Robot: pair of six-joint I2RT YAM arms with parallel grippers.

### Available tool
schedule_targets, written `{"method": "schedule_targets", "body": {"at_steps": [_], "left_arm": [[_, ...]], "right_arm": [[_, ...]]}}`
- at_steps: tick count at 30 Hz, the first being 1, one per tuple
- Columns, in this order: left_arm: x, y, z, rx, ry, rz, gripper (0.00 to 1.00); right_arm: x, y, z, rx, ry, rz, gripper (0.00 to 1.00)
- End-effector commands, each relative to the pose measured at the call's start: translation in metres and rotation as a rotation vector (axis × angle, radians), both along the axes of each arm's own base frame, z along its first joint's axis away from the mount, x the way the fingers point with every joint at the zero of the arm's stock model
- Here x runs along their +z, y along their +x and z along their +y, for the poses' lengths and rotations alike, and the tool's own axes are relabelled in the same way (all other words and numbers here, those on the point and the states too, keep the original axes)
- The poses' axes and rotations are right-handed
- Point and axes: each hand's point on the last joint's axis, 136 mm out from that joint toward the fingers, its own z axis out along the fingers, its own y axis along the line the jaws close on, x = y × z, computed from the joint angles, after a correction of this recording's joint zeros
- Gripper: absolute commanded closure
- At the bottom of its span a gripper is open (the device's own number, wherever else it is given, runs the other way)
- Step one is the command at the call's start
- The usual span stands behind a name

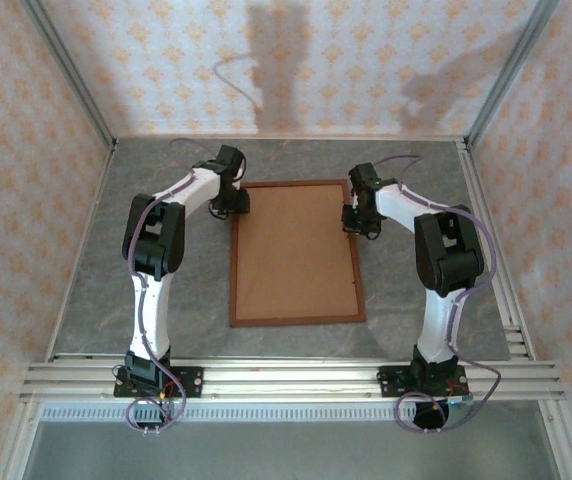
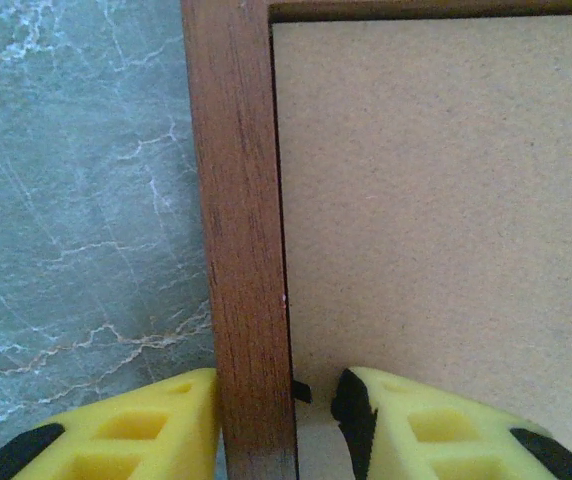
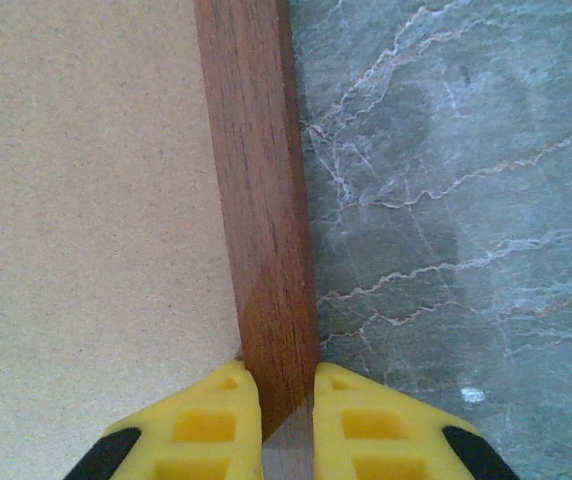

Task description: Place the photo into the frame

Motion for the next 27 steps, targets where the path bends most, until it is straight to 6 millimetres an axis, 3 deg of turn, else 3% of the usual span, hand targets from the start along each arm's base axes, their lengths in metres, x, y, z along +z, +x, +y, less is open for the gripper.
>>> {"method": "schedule_targets", "body": {"at_steps": [1, 5, 10, 16, 27], "left_arm": [[0.016, -0.004, -0.01, -0.005, 0.009, -0.028, 0.55], [0.05, -0.008, 0.01, 0.065, 0.015, -0.122, 0.48], [0.063, -0.044, 0.024, 0.1, 0.013, -0.149, 0.46], [0.049, -0.091, 0.019, 0.094, -0.059, -0.077, 0.49], [0.025, -0.125, 0.007, 0.061, -0.104, 0.009, 0.67]], "right_arm": [[-0.017, -0.006, -0.002, 0.004, -0.05, 0.036, 0.86], [-0.017, -0.007, -0.003, 0.002, -0.053, 0.037, 0.86], [-0.017, -0.007, -0.004, 0.004, -0.056, 0.034, 0.86], [-0.019, -0.007, -0.003, 0.007, -0.058, 0.037, 0.86], [-0.021, -0.006, -0.002, 0.005, -0.05, 0.04, 0.86]]}}
